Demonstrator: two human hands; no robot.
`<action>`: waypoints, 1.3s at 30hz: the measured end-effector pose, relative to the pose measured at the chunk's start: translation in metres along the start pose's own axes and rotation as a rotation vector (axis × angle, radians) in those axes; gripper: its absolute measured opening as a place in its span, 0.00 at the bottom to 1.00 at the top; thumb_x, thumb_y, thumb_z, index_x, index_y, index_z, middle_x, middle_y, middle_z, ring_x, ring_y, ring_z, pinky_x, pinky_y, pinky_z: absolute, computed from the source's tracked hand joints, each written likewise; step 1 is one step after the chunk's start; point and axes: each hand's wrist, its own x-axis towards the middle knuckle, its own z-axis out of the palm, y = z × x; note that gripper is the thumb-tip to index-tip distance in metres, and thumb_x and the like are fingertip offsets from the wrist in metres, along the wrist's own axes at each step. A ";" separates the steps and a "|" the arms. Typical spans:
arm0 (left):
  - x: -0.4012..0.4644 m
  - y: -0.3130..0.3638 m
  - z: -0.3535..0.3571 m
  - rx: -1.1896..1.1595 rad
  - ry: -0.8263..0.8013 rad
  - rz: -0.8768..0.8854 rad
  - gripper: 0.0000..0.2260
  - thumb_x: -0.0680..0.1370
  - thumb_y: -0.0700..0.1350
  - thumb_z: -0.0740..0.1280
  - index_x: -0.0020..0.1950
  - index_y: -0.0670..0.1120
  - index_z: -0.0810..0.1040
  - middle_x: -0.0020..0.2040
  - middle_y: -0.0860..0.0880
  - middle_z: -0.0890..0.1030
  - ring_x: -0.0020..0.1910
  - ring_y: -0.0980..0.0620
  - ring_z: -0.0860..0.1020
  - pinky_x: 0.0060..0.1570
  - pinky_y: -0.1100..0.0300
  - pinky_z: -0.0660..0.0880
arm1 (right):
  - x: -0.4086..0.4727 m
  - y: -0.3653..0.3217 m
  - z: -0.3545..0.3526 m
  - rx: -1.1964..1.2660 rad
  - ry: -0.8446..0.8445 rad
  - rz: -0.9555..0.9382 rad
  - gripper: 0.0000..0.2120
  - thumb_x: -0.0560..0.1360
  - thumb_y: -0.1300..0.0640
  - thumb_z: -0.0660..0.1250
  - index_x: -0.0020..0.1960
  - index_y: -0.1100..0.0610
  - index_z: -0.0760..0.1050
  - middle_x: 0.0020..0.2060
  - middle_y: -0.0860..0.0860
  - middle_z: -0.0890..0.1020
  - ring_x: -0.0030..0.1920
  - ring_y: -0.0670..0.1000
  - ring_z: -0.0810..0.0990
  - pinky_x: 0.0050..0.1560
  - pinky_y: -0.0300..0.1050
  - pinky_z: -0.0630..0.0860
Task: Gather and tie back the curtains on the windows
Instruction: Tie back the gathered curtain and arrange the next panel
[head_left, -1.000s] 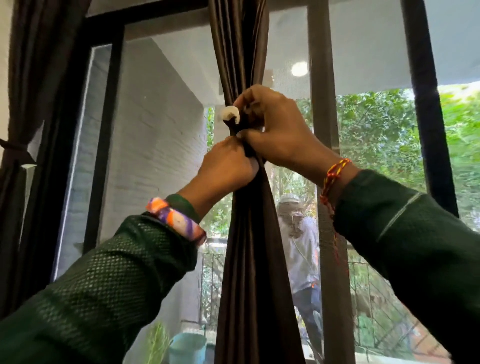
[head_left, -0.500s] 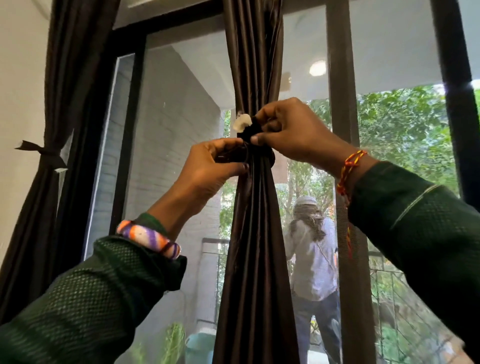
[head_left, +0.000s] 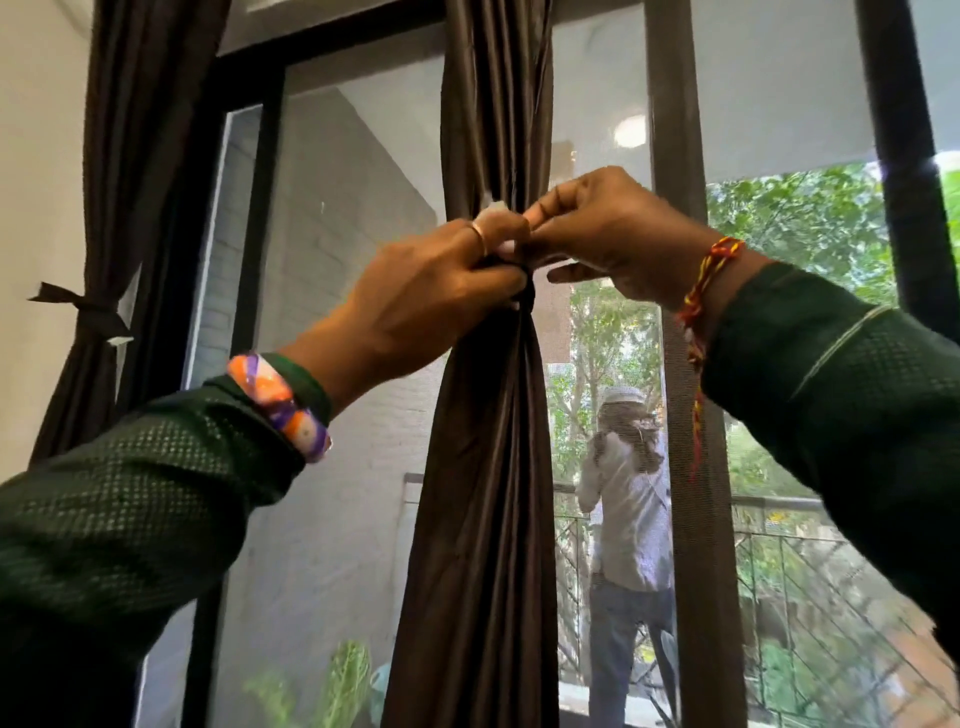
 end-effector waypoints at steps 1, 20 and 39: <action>0.002 -0.003 0.002 0.053 -0.044 0.065 0.13 0.77 0.53 0.56 0.58 0.51 0.73 0.55 0.47 0.78 0.45 0.43 0.78 0.41 0.49 0.79 | 0.000 -0.001 -0.002 0.038 -0.022 0.044 0.08 0.69 0.63 0.72 0.38 0.56 0.74 0.35 0.50 0.79 0.38 0.46 0.80 0.45 0.42 0.76; 0.011 -0.020 0.031 -0.897 -0.222 -0.481 0.07 0.80 0.44 0.58 0.44 0.47 0.71 0.34 0.50 0.76 0.27 0.63 0.74 0.28 0.70 0.71 | 0.001 0.028 0.007 0.052 -0.037 -0.215 0.08 0.68 0.64 0.73 0.46 0.64 0.79 0.44 0.60 0.83 0.44 0.54 0.84 0.48 0.45 0.82; 0.015 -0.022 0.026 -0.130 -0.188 -0.383 0.19 0.72 0.48 0.68 0.59 0.43 0.71 0.50 0.42 0.79 0.46 0.44 0.78 0.45 0.51 0.77 | 0.018 0.012 0.033 -0.096 0.117 -0.119 0.12 0.80 0.54 0.58 0.42 0.59 0.72 0.35 0.58 0.81 0.32 0.51 0.80 0.32 0.43 0.76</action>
